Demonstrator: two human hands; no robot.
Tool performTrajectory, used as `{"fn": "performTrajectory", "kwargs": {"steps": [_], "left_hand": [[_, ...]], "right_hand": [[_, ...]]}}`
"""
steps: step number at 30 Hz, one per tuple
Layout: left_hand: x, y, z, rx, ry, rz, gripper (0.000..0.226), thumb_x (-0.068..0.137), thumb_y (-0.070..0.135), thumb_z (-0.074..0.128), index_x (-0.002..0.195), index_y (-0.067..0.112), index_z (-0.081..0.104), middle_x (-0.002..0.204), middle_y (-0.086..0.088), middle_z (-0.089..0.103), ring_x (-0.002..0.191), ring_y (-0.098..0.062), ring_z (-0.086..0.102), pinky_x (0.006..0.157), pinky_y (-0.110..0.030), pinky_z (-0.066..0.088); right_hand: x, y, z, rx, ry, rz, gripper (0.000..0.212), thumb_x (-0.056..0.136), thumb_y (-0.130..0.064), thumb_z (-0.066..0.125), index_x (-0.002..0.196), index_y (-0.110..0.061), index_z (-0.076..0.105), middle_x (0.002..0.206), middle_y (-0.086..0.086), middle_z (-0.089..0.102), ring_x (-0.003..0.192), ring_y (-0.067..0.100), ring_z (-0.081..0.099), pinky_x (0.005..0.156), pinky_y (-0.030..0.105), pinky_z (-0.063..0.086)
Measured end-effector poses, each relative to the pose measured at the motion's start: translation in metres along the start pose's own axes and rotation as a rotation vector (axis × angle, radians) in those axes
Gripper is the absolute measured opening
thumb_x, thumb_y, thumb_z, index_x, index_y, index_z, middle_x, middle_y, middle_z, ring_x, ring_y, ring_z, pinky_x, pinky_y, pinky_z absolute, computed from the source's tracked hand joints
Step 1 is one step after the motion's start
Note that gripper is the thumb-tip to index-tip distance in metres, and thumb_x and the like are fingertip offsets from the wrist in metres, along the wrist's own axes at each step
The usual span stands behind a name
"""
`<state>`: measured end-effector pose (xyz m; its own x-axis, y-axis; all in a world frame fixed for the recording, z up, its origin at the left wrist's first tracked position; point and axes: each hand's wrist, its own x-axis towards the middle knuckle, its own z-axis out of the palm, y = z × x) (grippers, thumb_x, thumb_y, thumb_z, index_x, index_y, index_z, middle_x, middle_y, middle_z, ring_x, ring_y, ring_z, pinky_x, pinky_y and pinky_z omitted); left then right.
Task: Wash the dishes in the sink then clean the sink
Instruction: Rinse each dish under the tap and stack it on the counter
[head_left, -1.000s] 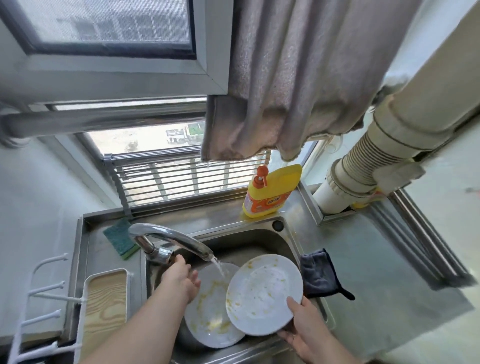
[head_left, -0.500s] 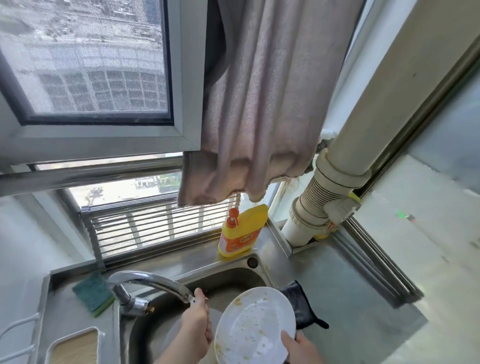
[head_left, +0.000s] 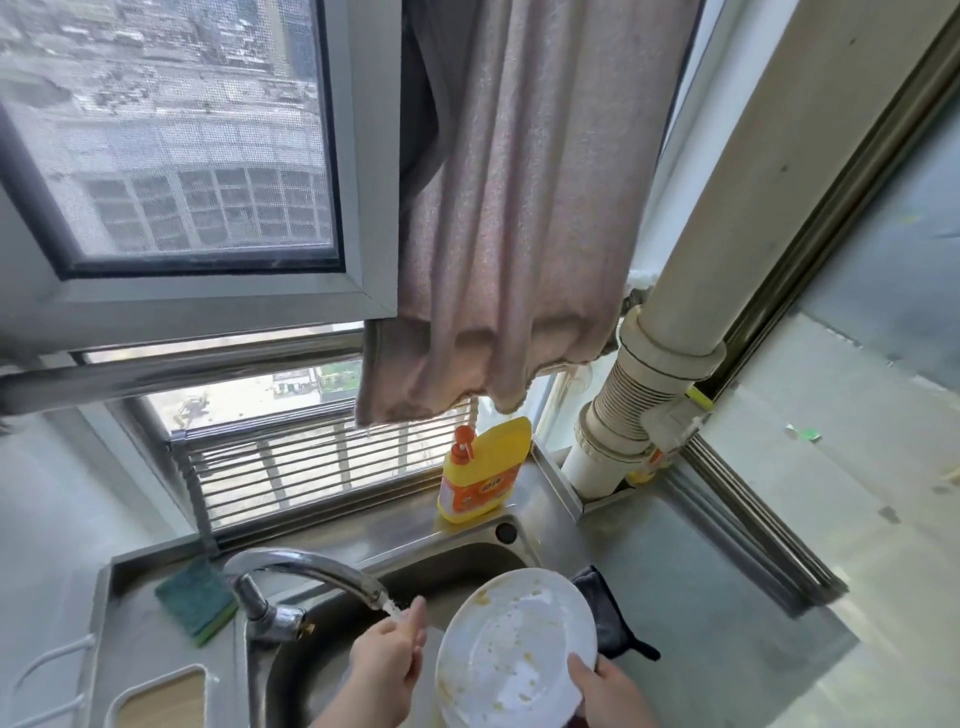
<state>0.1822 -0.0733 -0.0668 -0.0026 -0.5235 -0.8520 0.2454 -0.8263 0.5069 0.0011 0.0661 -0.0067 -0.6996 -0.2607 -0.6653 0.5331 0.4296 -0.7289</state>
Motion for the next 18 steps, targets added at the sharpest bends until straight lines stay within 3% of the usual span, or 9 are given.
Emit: {"fn": "performTrajectory", "kwargs": {"steps": [1,2,5,8,11,13,15,18], "left_hand": [[-0.005,0.004,-0.001,0.037,0.015,-0.005,0.037,0.091,0.034,0.081,0.098,-0.001,0.073,0.067,-0.004,0.063,0.05,-0.013,0.048,0.038,-0.017,0.037],[-0.008,0.008,0.0,0.058,0.022,-0.014,0.044,0.093,0.046,0.076,0.086,0.003,0.07,0.057,-0.002,0.053,0.044,-0.013,0.037,0.04,-0.018,0.029],[-0.015,0.014,0.002,0.096,-0.003,-0.024,0.055,0.102,0.061,0.052,0.069,0.019,0.05,0.056,0.002,0.037,0.046,-0.014,0.024,0.047,-0.022,0.02],[-0.001,0.006,-0.004,0.095,0.002,-0.032,0.045,0.109,0.05,0.044,0.073,0.022,0.049,0.058,0.004,0.036,0.042,-0.014,0.02,0.045,-0.019,0.016],[0.006,-0.004,-0.008,0.092,-0.071,-0.069,0.029,0.112,0.023,0.04,0.101,0.011,0.065,0.059,0.003,0.036,0.046,-0.013,0.022,0.041,-0.022,0.02],[0.007,-0.007,-0.012,0.076,-0.095,-0.068,0.033,0.109,0.006,0.034,0.115,0.007,0.066,0.063,0.0,0.04,0.051,-0.012,0.031,0.042,-0.021,0.029],[0.005,-0.007,-0.016,0.066,-0.144,-0.051,0.037,0.105,-0.009,0.036,0.119,0.003,0.067,0.08,-0.005,0.056,0.059,-0.012,0.047,0.046,-0.018,0.043],[0.006,-0.005,-0.019,0.006,-0.167,-0.01,0.025,0.1,-0.014,0.056,0.118,-0.002,0.067,0.103,-0.013,0.068,0.082,-0.017,0.067,0.057,-0.017,0.058]], "right_hand": [[-0.004,-0.008,-0.004,-0.035,-0.098,0.079,0.033,0.104,-0.013,0.06,0.132,0.002,0.065,0.129,0.022,0.065,0.112,0.04,0.06,0.103,0.052,0.047],[-0.008,-0.01,-0.009,0.0,-0.157,0.11,0.031,0.103,-0.015,0.062,0.132,-0.003,0.066,0.126,0.016,0.066,0.111,0.038,0.063,0.097,0.05,0.054],[-0.008,-0.003,-0.016,-0.082,-0.21,0.092,0.016,0.104,-0.013,0.061,0.118,-0.012,0.069,0.117,0.012,0.069,0.103,0.044,0.066,0.08,0.057,0.062],[-0.017,0.001,-0.018,-0.041,-0.244,0.143,0.013,0.107,-0.018,0.057,0.114,-0.021,0.067,0.119,0.012,0.067,0.109,0.048,0.063,0.076,0.06,0.06],[-0.021,-0.004,-0.021,-0.03,-0.252,0.142,0.014,0.108,-0.018,0.053,0.112,-0.022,0.066,0.114,0.011,0.068,0.106,0.045,0.063,0.076,0.054,0.06],[-0.02,0.0,-0.022,-0.027,-0.259,0.136,0.015,0.109,-0.017,0.052,0.113,-0.02,0.066,0.114,0.012,0.069,0.108,0.044,0.063,0.081,0.054,0.06],[-0.023,-0.001,-0.021,-0.014,-0.274,0.143,0.015,0.109,-0.017,0.052,0.113,-0.021,0.066,0.116,0.012,0.069,0.109,0.044,0.064,0.082,0.055,0.06],[-0.025,-0.001,-0.019,-0.015,-0.281,0.145,0.016,0.109,-0.017,0.052,0.112,-0.022,0.066,0.114,0.011,0.069,0.105,0.044,0.065,0.086,0.057,0.058]]}}
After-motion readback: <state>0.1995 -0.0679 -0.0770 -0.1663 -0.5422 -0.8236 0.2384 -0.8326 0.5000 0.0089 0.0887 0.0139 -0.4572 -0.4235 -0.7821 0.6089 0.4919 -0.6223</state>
